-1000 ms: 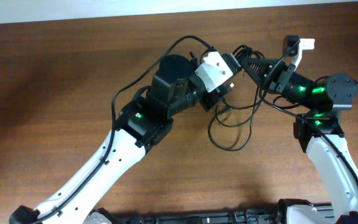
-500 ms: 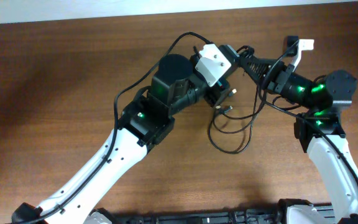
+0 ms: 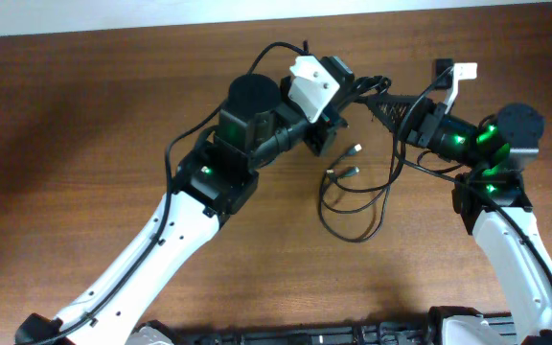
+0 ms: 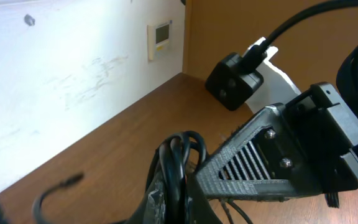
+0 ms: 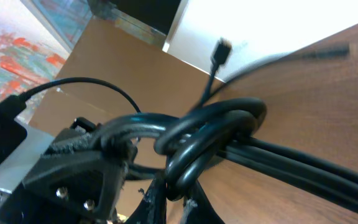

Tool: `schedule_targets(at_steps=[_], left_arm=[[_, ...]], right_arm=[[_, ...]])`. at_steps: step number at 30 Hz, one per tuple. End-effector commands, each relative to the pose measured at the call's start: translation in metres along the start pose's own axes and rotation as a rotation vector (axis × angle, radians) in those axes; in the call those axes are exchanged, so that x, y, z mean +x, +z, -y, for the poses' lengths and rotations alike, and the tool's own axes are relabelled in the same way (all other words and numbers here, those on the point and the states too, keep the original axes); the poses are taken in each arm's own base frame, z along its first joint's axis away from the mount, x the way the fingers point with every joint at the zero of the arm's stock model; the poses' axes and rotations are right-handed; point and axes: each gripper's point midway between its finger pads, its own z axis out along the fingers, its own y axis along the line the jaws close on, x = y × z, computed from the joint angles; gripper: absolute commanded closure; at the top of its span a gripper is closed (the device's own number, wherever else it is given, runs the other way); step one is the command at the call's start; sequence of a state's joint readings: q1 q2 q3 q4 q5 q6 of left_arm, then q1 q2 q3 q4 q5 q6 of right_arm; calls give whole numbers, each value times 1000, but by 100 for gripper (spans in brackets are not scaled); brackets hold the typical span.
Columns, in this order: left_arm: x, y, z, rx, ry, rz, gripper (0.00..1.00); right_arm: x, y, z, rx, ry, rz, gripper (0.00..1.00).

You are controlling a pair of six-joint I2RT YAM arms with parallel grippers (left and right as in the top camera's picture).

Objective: Untangle cables

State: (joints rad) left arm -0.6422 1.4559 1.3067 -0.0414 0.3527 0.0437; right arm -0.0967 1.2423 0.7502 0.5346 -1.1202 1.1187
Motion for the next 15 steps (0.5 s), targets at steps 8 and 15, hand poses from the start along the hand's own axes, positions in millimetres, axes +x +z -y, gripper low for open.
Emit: schedule_targets(at_steps=[8, 15], left_arm=[[-47, -47, -26, -95, 13, 102, 100], [-42, -47, -26, -94, 5, 83, 100]], right_arm=[[5, -1, 9, 13, -11, -14, 96], [6, 0, 8, 7, -9, -24, 85]])
